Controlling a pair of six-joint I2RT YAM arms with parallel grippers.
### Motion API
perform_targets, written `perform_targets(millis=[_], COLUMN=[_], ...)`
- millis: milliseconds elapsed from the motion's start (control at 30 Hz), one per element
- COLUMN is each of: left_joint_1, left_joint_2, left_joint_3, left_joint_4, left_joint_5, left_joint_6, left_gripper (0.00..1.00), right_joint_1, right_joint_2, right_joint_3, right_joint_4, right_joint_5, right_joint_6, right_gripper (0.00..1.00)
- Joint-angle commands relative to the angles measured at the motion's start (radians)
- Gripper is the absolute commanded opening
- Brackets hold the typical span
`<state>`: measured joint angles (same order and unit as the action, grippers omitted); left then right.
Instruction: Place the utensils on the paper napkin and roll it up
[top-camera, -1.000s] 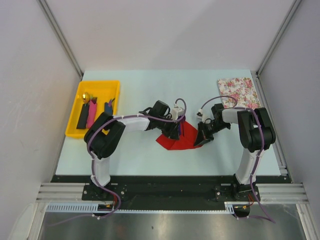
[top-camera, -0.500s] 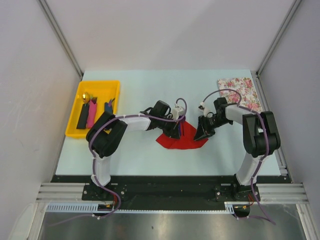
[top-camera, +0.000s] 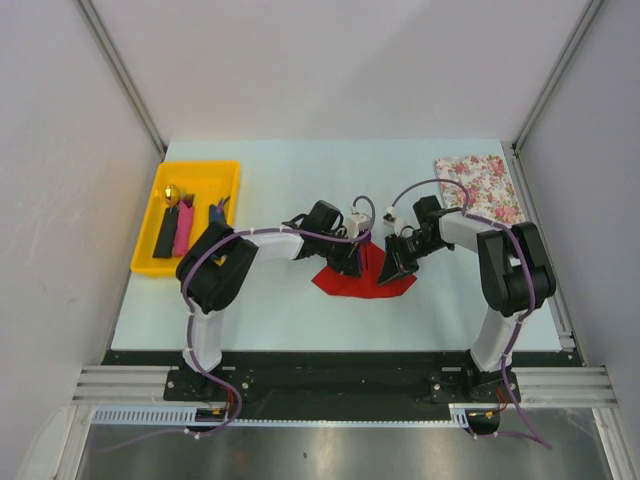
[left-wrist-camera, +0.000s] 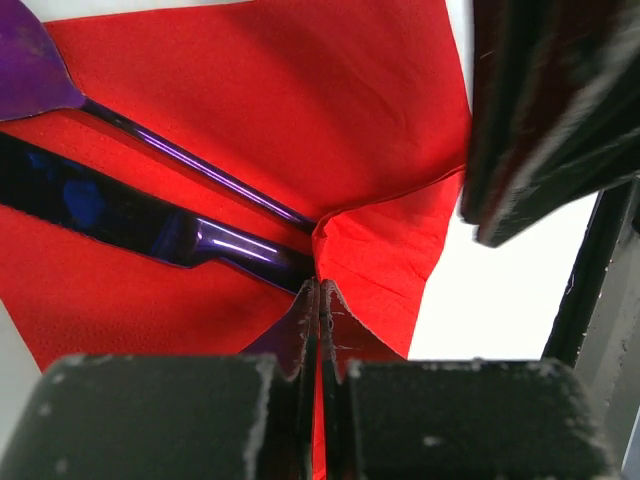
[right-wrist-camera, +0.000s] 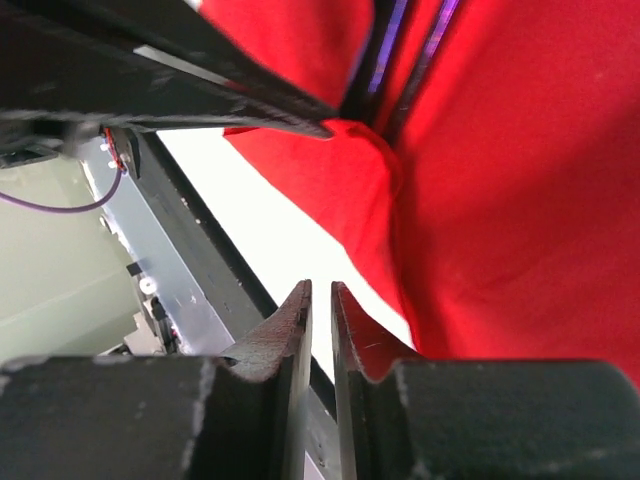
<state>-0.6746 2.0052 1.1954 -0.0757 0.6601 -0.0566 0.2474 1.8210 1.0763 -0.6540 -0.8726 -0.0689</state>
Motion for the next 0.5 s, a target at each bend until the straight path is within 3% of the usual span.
perform_targets(millis=[0,133,267,467], left_joint_1=[-0.003,0.000,0.018,0.070], left_joint_2=[0.010,-0.003,-0.057,-0.157], left_joint_3=[0.027,0.020,-0.017,-0.086], left_joint_4=[0.005,0.007,0.031,0.073], left_joint_5=[-0.008,-0.004,0.013,0.015], left_joint_6=[-0.008,-0.011,-0.031,-0.115], left_gripper=[0.00,0.02,0.19,0.31], right_joint_1=[0.007,0.013,0.021,0.023], right_joint_2=[0.053,0.092,0.124,0.124], right_joint_3=[-0.018,-0.024,-0.024,-0.027], right_joint_4=[0.047,0.059,0.066,0.073], right_joint_5=[0.000,0.038,0.058,0.093], right_joint_6=[0.018,0.012,0.012,0.015], right_gripper=[0.17,0.15,0.13,0.12])
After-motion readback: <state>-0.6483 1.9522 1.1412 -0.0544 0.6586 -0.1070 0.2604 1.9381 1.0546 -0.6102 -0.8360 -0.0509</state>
